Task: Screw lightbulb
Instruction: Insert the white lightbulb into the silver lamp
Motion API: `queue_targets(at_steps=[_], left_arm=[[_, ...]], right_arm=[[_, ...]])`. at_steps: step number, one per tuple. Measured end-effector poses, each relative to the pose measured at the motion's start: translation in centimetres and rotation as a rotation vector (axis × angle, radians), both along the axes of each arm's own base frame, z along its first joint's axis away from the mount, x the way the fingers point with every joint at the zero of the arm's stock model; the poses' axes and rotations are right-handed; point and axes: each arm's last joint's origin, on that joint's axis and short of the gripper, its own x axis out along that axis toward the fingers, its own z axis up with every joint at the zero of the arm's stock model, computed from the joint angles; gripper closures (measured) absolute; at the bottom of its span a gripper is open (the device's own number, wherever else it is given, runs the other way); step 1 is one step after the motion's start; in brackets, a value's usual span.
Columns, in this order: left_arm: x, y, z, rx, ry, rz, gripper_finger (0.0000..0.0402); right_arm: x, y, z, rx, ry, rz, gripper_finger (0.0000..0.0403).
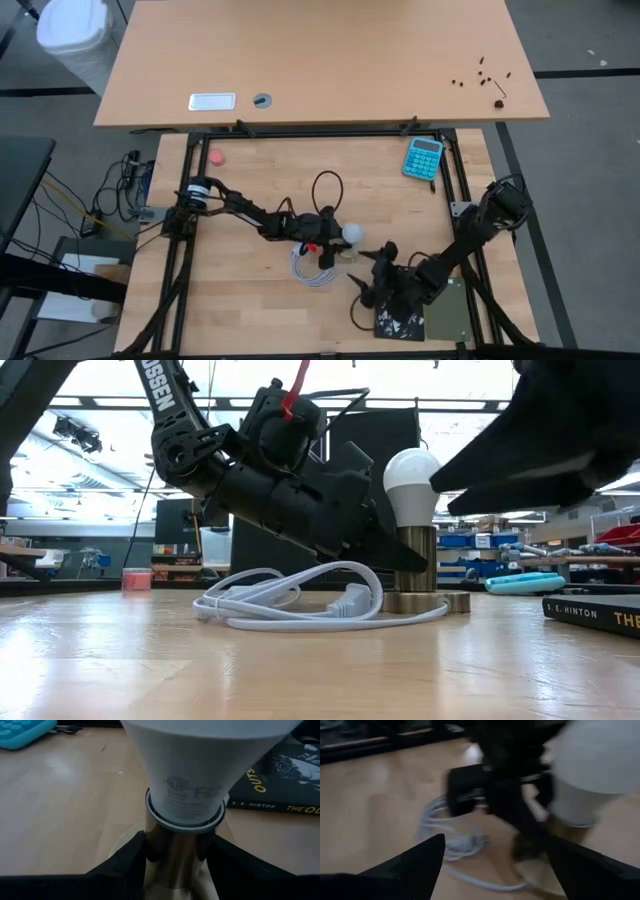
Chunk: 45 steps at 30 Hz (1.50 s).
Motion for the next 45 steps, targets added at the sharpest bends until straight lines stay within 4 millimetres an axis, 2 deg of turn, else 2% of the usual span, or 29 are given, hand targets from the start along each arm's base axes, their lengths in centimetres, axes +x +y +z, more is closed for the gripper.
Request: queue_targets(at_steps=[8, 15, 22, 25, 29, 34, 37, 41, 45], left_arm=[[0.0, -0.1, 0.0, 0.007, 0.005, -0.046, 0.0218], [-0.1, -0.3, -0.1, 0.02, 0.021, -0.106, 0.0218], [-0.2, -0.5, -0.2, 0.022, 0.026, -0.164, 0.0218], [-0.2, -0.5, -0.2, 0.017, 0.026, -0.178, 0.0218], [-0.2, -0.5, -0.2, 0.016, 0.026, -0.181, 0.0218], [-0.2, -0.6, -0.2, 0.015, 0.023, -0.181, 0.0218], [-0.2, -0.6, -0.2, 0.018, 0.02, -0.182, 0.0218], [-0.2, -0.6, -0.1, 0.03, 0.01, -0.189, 0.0218], [-0.1, -0.6, -0.1, 0.03, 0.0, -0.191, 0.0218]], right_arm=[[-0.1, -2.4, -1.0, 0.028, 0.046, -0.148, 0.0068], [0.3, -2.7, -0.6, -0.017, 0.071, -0.121, 0.0075], [0.2, -3.0, -0.8, -0.021, 0.171, -0.041, 0.0079], [-0.8, -3.7, -0.8, -0.019, 0.183, -0.029, 0.0086], [-3.3, -4.8, -0.9, -0.01, 0.166, 0.0, 0.0097], [-6.4, -7.2, -1.4, 0.074, 0.09, 0.084, 0.01], [-7.1, -8.4, -1.6, 0.105, 0.007, 0.161, 0.0096], [-6.6, -9.1, -0.8, 0.037, -0.063, 0.255, 0.0088], [-5.1, -9.5, -0.3, -0.013, -0.041, 0.312, 0.008]])
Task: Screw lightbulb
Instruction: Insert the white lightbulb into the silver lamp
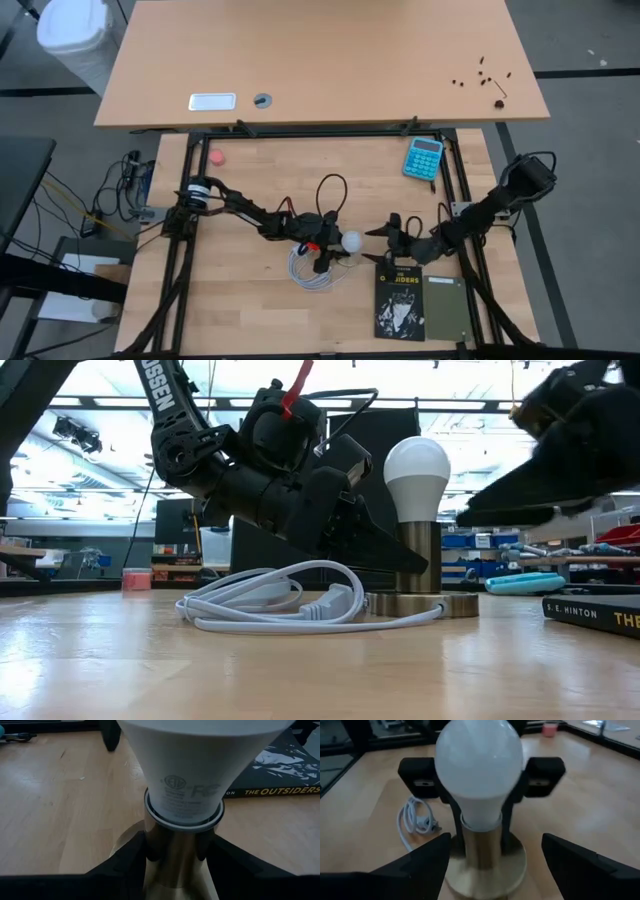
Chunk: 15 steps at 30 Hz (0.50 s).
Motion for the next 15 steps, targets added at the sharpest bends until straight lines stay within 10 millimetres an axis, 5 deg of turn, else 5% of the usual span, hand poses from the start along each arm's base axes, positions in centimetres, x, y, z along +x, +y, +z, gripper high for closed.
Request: queue_targets(at_steps=[15], left_arm=[[0.0, -0.1, 0.1, -0.001, -0.005, 0.002, 0.0218]], right_arm=[[4.3, 0.6, 0.5, -0.055, 0.024, 0.075, 0.0067]])
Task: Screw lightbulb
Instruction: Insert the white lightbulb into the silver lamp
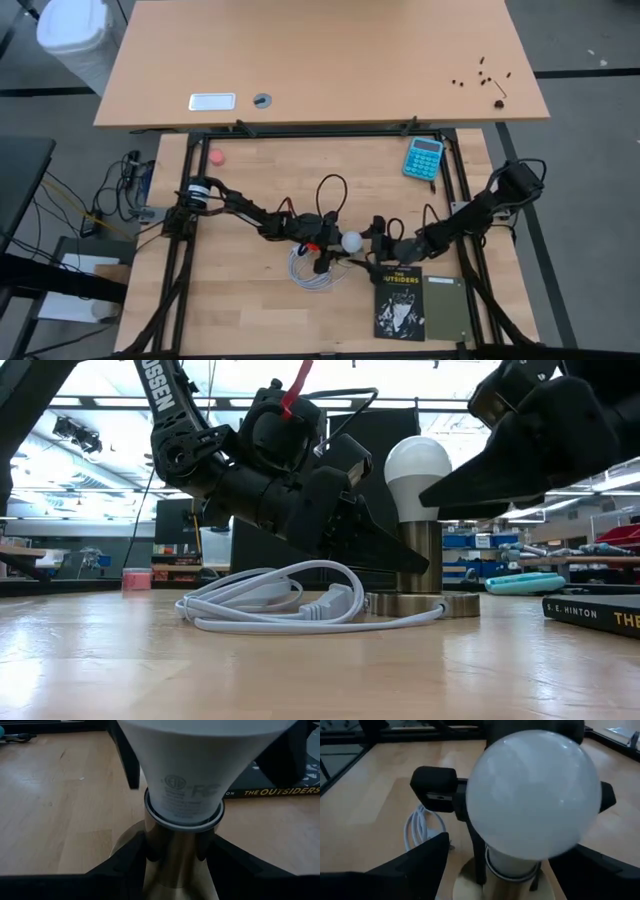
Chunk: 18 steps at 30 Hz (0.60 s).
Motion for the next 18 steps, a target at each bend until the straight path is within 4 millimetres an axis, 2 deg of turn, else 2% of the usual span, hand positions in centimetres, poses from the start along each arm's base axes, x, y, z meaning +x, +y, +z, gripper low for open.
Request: queue_targets(at_steps=[5, 11, 18], left_arm=[[0.0, 0.0, 0.0, -0.009, 0.001, 0.004, 0.0218], [0.0, 0.0, 0.0, -0.01, 0.002, 0.005, 0.0218], [0.0, -0.1, 0.0, -0.011, 0.002, 0.0, 0.0218]], right_arm=[[1.0, -0.1, 0.6, -0.006, 0.052, -0.022, 0.0079], [2.5, 0.1, 1.8, -0.054, 0.126, -0.031, 0.0074], [3.0, 0.2, 2.5, -0.078, 0.12, -0.012, 0.0078]])
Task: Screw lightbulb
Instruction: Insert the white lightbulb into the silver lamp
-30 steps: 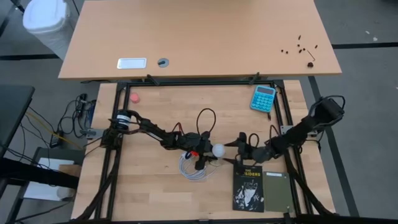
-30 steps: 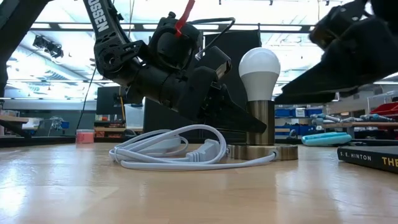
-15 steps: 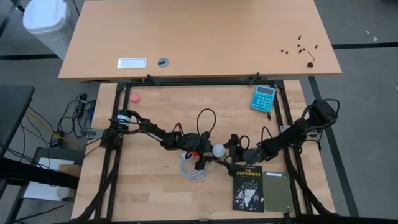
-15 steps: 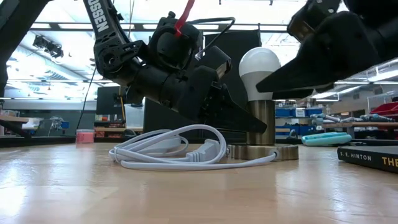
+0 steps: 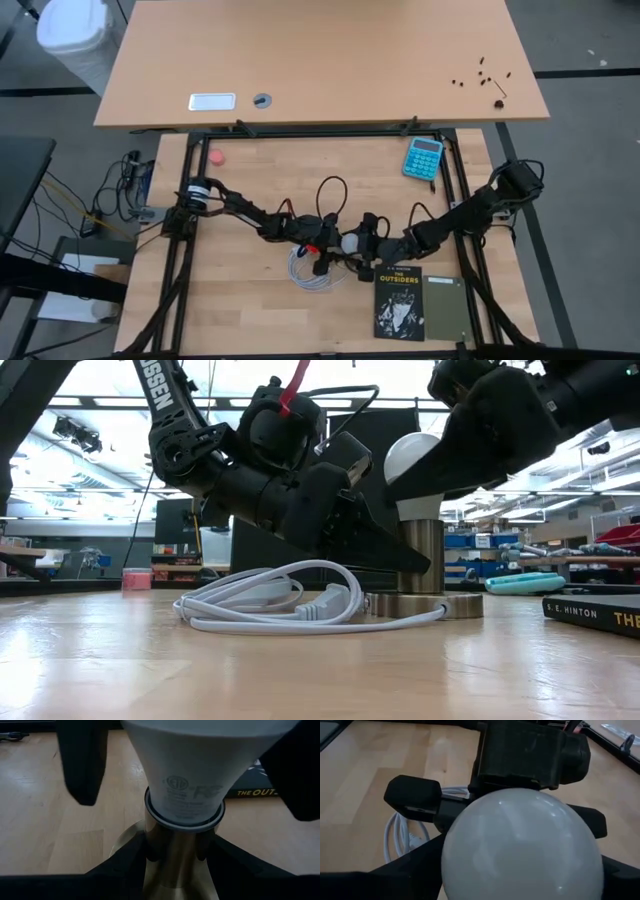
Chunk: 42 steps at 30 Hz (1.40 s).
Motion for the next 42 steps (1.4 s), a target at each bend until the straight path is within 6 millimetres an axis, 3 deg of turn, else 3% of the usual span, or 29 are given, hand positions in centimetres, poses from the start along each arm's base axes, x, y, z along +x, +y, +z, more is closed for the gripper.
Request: queue_targets(at_steps=[24, 32, 42], left_arm=[[0.01, 0.03, -0.02, 0.001, 0.003, 0.004, 0.0218], [0.0, 0.03, -0.03, 0.002, 0.004, 0.004, 0.0218], [0.01, 0.09, -0.03, -0.004, 0.006, 0.031, 0.0218]], right_arm=[[0.06, -0.11, 0.02, 0.0, 0.001, 0.001, 0.01], [0.05, -0.12, -0.02, -0.002, 0.004, 0.0, 0.0152], [0.0, -0.15, -0.05, 0.052, -0.009, -0.051, 0.0138]])
